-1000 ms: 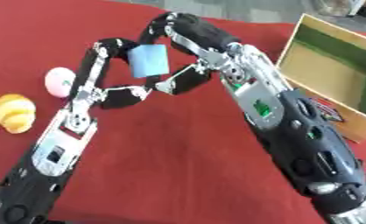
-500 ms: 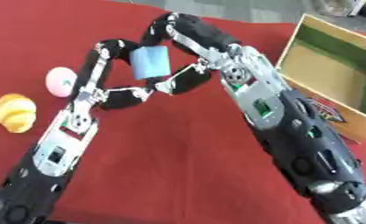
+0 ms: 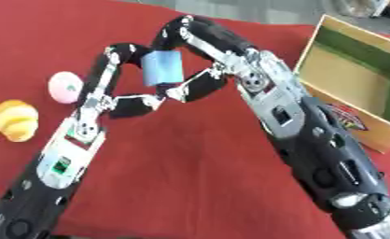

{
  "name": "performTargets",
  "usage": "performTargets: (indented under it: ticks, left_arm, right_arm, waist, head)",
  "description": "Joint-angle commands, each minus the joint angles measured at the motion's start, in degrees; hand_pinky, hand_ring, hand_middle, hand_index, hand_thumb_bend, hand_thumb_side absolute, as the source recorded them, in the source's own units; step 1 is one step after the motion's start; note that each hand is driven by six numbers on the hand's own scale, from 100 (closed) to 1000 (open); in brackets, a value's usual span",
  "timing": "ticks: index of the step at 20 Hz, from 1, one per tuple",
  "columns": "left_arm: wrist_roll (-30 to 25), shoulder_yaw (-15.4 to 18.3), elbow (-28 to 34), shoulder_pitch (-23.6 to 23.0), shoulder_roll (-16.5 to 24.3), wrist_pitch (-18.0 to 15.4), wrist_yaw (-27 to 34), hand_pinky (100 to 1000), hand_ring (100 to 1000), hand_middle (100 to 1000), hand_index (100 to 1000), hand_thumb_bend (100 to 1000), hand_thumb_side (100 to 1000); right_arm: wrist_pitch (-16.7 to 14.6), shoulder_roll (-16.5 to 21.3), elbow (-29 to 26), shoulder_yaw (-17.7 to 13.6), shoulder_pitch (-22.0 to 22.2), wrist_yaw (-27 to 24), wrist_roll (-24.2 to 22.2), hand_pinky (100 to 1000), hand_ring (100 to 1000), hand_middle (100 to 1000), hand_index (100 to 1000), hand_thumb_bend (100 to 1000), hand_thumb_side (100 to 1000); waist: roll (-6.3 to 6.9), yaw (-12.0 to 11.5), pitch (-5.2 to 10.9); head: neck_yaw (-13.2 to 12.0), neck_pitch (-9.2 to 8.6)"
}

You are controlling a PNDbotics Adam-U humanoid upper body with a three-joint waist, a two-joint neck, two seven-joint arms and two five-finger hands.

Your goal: Pick up the objects with one hand, pass them to the other hand, and then place them into the box on the other side of the table.

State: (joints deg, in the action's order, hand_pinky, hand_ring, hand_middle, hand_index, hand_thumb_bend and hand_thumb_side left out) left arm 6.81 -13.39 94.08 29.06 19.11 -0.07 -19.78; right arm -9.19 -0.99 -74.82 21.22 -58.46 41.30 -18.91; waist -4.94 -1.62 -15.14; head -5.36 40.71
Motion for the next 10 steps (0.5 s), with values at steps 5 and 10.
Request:
performTargets:
  ticks: [5,10]
  left_arm:
    - [-2.64,-0.27,2.09,1.21,0.18,-1.69,-4.12,826,615,662,761,643,100]
    - [-3.05,-0.01,2.02,1.12,0.20,-1.74,-6.94,832,577,681,829,790,134]
  right_arm:
    - [-0.57,1.27,-0.27,-0.38,-0.81,0.09,-1.13,712,669,375,560,365,100]
    - [-0.95,1.65,-0.78,-0.41,-0.90,-0.05,-1.62,711,665,370,553,369,100]
  waist:
    - [0.82,0.17,0.67]
    - [0.83,0.32,0.71]
  head:
    - [0.24,-0.09]
    - [0.29,-0.11]
